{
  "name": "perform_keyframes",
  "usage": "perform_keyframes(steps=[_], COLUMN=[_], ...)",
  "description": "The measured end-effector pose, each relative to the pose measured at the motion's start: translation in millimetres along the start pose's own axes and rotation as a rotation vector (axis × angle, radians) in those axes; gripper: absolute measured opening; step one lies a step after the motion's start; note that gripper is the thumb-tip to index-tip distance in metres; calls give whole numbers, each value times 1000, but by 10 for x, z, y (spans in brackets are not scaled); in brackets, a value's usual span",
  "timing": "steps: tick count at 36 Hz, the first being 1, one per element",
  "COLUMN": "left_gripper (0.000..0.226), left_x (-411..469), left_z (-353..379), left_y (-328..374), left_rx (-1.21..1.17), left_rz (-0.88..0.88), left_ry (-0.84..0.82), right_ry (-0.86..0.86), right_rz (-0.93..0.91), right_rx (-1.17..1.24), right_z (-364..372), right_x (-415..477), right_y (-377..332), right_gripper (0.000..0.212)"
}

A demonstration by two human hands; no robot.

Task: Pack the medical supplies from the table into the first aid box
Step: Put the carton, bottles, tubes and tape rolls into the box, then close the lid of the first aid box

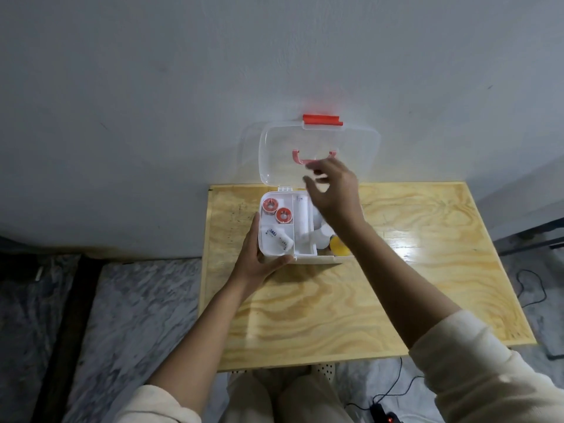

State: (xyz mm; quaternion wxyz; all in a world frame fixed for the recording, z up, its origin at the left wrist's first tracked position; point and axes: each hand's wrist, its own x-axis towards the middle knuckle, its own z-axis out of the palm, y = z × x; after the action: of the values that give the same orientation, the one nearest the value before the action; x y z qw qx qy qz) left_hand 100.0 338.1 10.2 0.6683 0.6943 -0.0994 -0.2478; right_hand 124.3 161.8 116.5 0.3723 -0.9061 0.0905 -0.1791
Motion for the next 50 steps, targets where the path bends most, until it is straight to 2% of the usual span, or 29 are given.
perform_keyframes(steps=[3, 6, 8, 11, 13, 18, 25, 30, 32, 34, 37, 40, 50], left_gripper=[114, 112, 110, 108, 108, 104, 94, 122, 121, 114, 119, 114, 104], left_x=[-30, -38, -41, -47, -42, -20, -40, -35, -18, 8, 48, 71, 169], left_z=[-13, -24, -23, -23, -22, -12, 1, 29, 55, 75, 89, 109, 186], left_y=[-17, -36, -26, -16, -17, -15, 15, 50, 49, 22, -46, -64, -39], left_rx=[-12, -4, 12, 30, 32, 43, 81, 45, 33, 30, 25, 29, 41], left_rz=[-31, -36, -39, -28, -25, -36, -15, 3, -7, -15, -31, -33, 9], left_ry=[-4, -17, -19, -16, -13, 7, 34, 54, 73, 100, 128, 144, 215], right_ry=[201, 316, 286, 147, 108, 191, 191, 208, 225, 235, 251, 265, 203], right_rz=[-35, -73, -66, 11, 29, -32, -93, -177, -198, -190, -177, -166, -92], right_rx=[36, -23, -89, -168, -170, -121, -32, -75, -90, -103, -136, -159, -219], right_z=[-258, -421, -457, -451, -456, -524, -660, -634, -573, -505, -411, -334, -191], right_x=[166, 335, 441, 572, 596, 451, -1, -452, -616, -749, -890, -976, -1050], right_y=[19, 65, 105, 227, 289, 277, 308, 442, 524, 598, 692, 761, 940], right_gripper=[20, 23, 28, 36, 35, 26, 27, 26, 26, 27, 28, 31, 39])
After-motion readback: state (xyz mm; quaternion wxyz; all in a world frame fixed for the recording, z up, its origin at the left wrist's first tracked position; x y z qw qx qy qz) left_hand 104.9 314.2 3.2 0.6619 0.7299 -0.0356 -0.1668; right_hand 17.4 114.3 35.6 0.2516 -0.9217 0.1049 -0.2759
